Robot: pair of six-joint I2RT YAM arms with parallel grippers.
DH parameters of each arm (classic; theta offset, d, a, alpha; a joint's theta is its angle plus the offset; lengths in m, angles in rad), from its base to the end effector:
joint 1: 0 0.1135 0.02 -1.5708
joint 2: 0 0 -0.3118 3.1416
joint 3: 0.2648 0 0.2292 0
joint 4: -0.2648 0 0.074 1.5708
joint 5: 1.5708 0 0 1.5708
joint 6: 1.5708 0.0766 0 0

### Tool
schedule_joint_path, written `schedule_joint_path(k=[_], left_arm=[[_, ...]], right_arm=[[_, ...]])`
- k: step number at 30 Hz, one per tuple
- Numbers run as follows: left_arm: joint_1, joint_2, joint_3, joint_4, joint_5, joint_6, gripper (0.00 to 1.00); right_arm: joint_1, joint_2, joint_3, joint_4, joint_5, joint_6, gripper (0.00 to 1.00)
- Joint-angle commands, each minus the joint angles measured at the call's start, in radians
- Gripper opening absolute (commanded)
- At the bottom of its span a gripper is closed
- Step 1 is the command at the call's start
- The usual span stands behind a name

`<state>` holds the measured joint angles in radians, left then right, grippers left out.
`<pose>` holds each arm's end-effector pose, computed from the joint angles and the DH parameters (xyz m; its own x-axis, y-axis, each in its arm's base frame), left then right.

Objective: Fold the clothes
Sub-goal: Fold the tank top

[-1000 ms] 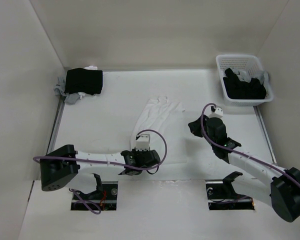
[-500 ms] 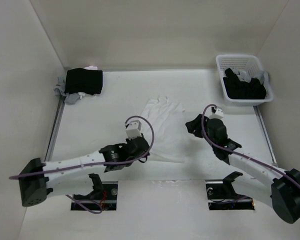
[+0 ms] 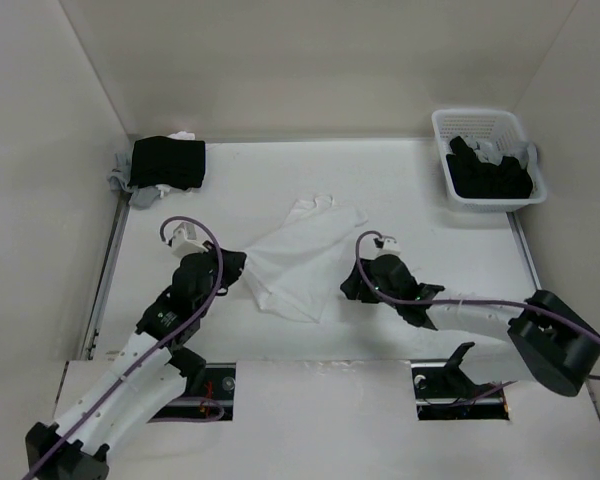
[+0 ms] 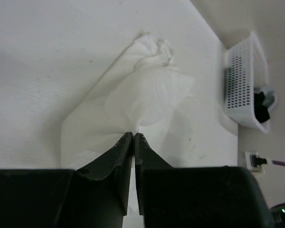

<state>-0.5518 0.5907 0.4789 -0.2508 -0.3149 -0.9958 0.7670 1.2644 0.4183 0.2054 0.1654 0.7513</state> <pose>0.1188 -0.0452 0.2700 -0.3756 -0.7058 -0.6007 -0.1165 0.6790 -0.7249 0.1797 0.1557 0.1955 -0.7169 0.2441 -0.6530 -0.1370 0.8691 0.4753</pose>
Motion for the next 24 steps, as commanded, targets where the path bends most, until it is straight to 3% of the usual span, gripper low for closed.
schedule_joint_path(k=[1, 5, 11, 16, 24], left_arm=[[0.104, -0.023, -0.051, 0.027, 0.134, 0.005, 0.05], [0.248, -0.089, -0.089, 0.025, 0.151, 0.003, 0.05], [0.440, -0.152, -0.135, 0.090, 0.209, -0.024, 0.04], [0.554, -0.143, -0.149, 0.111, 0.255, -0.007, 0.04], [0.536, -0.095, -0.143, 0.205, 0.333, 0.000, 0.04]], right_arm=[[0.076, 0.053, 0.062, 0.035, -0.001, 0.054, 0.55], [0.133, 0.104, 0.070, 0.055, 0.008, 0.120, 0.48], [0.131, 0.202, 0.094, 0.147, 0.036, 0.149, 0.55], [0.076, 0.372, 0.223, 0.198, -0.026, 0.132, 0.49], [0.033, 0.550, 0.373, 0.285, -0.057, 0.186, 0.48]])
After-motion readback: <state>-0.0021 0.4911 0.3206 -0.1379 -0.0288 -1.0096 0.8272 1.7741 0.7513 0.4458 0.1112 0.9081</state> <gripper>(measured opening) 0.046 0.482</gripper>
